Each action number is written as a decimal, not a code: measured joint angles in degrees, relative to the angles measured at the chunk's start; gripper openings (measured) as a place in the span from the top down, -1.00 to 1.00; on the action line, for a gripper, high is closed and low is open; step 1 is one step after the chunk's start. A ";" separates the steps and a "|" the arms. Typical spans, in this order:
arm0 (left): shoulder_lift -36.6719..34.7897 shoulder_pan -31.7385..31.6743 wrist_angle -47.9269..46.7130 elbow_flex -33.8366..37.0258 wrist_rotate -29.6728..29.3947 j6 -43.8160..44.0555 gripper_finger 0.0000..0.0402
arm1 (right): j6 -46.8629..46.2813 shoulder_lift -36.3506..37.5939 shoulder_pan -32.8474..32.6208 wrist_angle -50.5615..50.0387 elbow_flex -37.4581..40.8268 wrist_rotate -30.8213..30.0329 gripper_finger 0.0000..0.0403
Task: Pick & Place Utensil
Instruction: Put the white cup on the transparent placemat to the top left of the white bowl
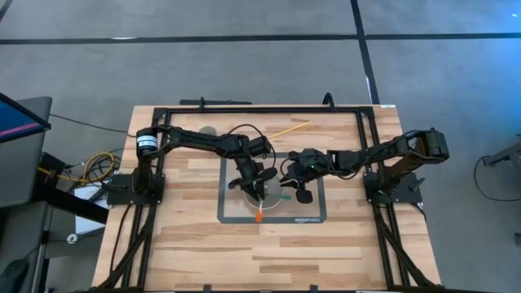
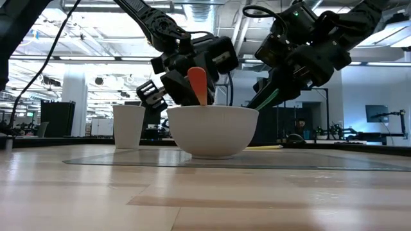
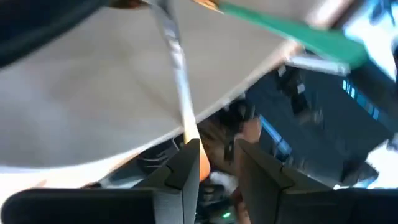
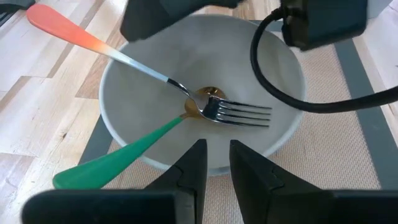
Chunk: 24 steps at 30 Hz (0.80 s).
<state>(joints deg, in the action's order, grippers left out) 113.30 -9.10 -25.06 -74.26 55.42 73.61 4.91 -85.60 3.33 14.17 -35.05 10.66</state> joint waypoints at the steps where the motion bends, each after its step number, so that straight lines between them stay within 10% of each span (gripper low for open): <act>1: -0.54 0.00 0.06 0.00 0.53 -2.45 0.50 | 0.00 0.00 0.00 0.00 0.00 0.00 0.69; 24: -48.00 11.56 1.93 5.14 -40.01 -53.63 0.49 | -0.35 7.60 0.04 0.49 -3.22 -0.07 0.69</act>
<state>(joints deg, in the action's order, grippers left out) 65.30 2.46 -23.13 -69.12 15.40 19.98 4.56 -78.01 3.37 14.67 -38.27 10.59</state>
